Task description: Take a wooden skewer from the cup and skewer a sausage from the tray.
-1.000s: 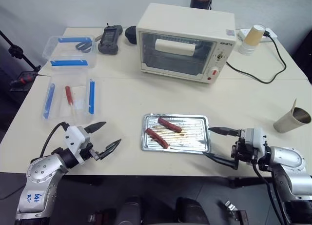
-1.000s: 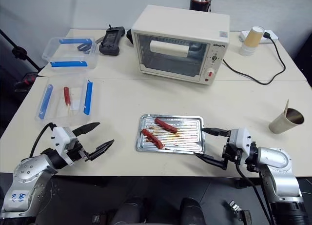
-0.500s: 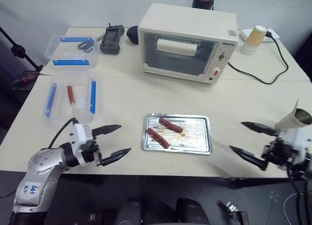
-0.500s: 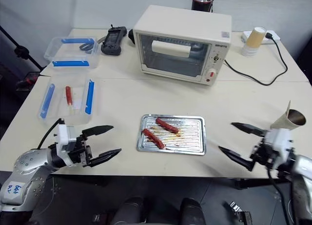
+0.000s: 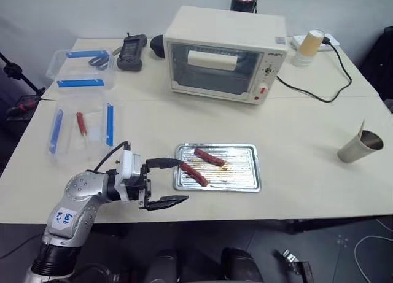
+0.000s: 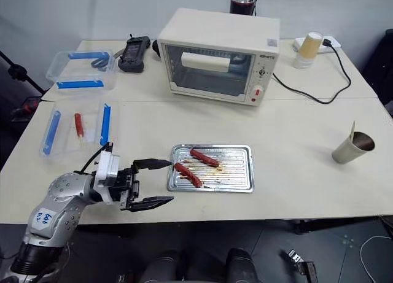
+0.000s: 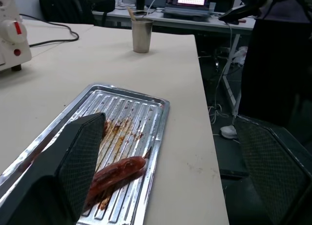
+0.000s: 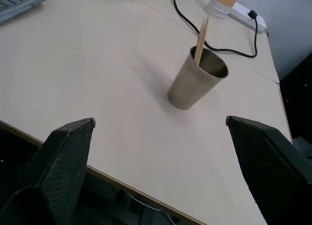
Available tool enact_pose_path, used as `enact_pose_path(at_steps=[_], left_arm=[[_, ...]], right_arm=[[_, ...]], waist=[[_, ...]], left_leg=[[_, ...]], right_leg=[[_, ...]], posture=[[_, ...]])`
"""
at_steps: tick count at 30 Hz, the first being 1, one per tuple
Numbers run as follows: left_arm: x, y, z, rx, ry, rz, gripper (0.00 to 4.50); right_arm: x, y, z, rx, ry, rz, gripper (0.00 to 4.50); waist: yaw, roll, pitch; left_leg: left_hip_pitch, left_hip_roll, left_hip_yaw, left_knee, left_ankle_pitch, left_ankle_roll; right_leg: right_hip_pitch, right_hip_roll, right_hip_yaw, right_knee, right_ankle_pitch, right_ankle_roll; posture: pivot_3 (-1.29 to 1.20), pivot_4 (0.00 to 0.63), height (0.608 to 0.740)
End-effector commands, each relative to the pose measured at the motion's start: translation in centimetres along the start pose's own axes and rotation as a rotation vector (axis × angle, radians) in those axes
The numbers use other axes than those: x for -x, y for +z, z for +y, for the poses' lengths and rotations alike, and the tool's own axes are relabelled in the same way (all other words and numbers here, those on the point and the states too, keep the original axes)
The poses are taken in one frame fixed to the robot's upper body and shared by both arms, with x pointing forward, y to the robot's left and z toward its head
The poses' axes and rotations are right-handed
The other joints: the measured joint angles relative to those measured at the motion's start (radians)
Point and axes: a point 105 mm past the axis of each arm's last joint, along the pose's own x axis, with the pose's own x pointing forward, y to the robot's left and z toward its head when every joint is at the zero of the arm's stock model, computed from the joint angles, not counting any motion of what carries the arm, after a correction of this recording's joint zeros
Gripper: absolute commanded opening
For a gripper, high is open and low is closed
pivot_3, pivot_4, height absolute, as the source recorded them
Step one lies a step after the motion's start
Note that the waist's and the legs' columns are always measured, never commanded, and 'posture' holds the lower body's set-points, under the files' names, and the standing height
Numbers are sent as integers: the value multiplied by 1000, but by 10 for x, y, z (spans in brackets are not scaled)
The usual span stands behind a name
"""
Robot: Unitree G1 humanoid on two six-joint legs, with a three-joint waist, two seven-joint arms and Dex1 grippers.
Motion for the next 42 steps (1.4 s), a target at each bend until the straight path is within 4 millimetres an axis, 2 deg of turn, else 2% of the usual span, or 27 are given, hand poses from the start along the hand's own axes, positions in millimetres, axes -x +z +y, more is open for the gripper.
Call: enact_pose_path(at_steps=[1, 4, 6, 8, 11, 14, 18, 19, 22, 26, 40, 42], left_arm=[[1, 6, 5, -41, 30, -21, 4448], [2, 7, 5, -35, 57, -30, 4448], [3, 7, 4, -30, 90, -41, 4448], [2, 7, 2, -25, 110, -48, 4448], [1, 3, -8, 1, 135, -48, 4448], [-1, 3, -13, 11, 147, -48, 4448], [1, 4, -14, 10, 171, -39, 4448], [1, 4, -14, 9, 176, -37, 4500], [3, 5, -12, 2, 193, -32, 4500], [3, 6, -12, -3, 207, -29, 4500], [3, 8, -10, -14, 224, -24, 4500], [2, 8, -9, -14, 223, -24, 4500]], right_arm=[[-16, 22, -22, 65, 10, 15, 4500], [-39, 39, -34, 55, 41, 44, 4500], [-69, 52, -43, 44, 62, 168, 4500], [-83, 55, -50, 63, 51, 297, 4500], [-110, 63, -47, 47, 120, 422, 4500], [-132, 69, -50, 46, 109, 441, 4500], [-158, 66, -55, 57, 81, 473, 4500], [-163, 65, -56, 57, 83, 479, 4115], [-173, 64, -54, 45, 95, 488, 3272], [-184, 60, -54, 35, 81, 504, 1916], [-191, 61, -60, 53, 41, 507, 1916], [-191, 62, -60, 50, 39, 497, 1568]], waist=[[-3, 2, -1], [-2, 3, -1], [-7, 4, -2], [-4, 5, -2], [-2, 4, -1], [3, 3, -1], [3, 3, -1], [2, 3, -1], [-1, 4, -1], [-3, 4, -1], [-4, 4, -1], [-3, 4, -1]], left_leg=[[1, 0, 1, 0, 0, 0], [2, 1, 2, 0, -1, 1], [1, 2, 2, 0, -2, 1], [1, 5, 6, 1, -3, 3], [0, 6, 5, 1, -3, 2], [-3, 6, 4, 3, -5, 3], [-6, 5, 5, 6, -6, 4], [-6, 5, 5, 6, -6, 4], [-17, 4, 6, 8, -5, 3], [-18, 1, 6, 9, -5, 3], [-19, 1, 7, 13, -5, 3], [-19, 1, 7, 13, -5, 3]], right_leg=[[0, 0, 1, 0, 0, 0], [-1, 0, 3, 0, 0, 0], [-1, 0, 3, 0, 0, 0], [-2, 0, 7, 0, 0, 0], [-3, 1, 6, 0, 0, 0], [-4, 1, 5, -2, 0, 0], [-5, 0, 5, -3, 0, 0], [-6, 0, 5, -4, 0, 0], [-18, 0, 5, 3, 0, 1], [-20, 1, 5, 7, 0, 1], [-19, 1, 5, 10, 0, 1], [-19, 1, 5, 10, 0, 1]], posture=[[0, 150, 740], [0, 150, 740], [0, 150, 740], [0, 150, 740], [0, 150, 740], [0, 150, 740], [0, 150, 740], [0, 150, 740], [0, 150, 740], [0, 150, 740], [0, 150, 740], [0, 150, 740]])
